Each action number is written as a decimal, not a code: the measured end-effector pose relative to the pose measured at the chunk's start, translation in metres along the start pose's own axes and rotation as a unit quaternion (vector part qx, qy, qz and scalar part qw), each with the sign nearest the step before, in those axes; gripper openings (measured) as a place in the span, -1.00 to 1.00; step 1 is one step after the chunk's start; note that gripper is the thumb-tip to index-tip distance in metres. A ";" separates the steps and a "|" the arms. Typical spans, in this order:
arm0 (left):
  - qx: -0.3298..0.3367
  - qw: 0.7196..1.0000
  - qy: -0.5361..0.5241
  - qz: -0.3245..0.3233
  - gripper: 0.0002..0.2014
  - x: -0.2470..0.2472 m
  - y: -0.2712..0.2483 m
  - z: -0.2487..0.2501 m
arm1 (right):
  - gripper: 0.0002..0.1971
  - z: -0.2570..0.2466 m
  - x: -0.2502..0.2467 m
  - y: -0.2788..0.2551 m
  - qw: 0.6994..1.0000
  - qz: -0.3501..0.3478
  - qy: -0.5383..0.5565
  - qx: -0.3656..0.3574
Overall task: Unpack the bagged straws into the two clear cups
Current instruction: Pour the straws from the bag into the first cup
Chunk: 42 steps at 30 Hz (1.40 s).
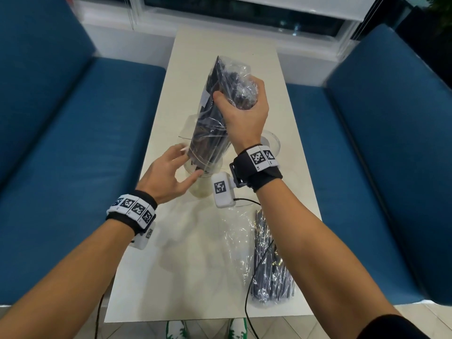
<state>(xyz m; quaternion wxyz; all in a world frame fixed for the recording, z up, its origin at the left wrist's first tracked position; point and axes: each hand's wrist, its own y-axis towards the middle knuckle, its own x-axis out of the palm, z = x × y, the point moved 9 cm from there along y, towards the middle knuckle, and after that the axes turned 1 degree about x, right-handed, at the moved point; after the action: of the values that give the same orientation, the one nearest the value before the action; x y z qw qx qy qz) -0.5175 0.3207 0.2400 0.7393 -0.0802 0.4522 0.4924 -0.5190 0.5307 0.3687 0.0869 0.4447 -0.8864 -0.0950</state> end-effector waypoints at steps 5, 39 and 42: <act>0.034 0.997 0.011 0.075 -0.42 -0.008 -0.006 0.006 | -0.49 -0.002 0.004 -0.001 1.000 -0.010 -0.005 -0.006; -0.149 0.966 -0.175 0.121 -0.47 0.008 -0.024 0.003 | -0.46 -0.003 -0.006 -0.008 0.999 -0.034 -0.003 -0.024; -0.143 0.967 -0.173 0.118 -0.54 0.009 -0.027 0.001 | -0.45 0.004 -0.003 -0.007 0.999 -0.047 -0.014 -0.007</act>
<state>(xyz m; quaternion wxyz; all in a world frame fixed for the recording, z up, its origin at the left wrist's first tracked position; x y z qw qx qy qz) -0.4943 0.3140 0.2254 0.7237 -0.0444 0.2484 0.6423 -0.5127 0.5293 0.3633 0.0736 0.4841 -0.8648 -0.1115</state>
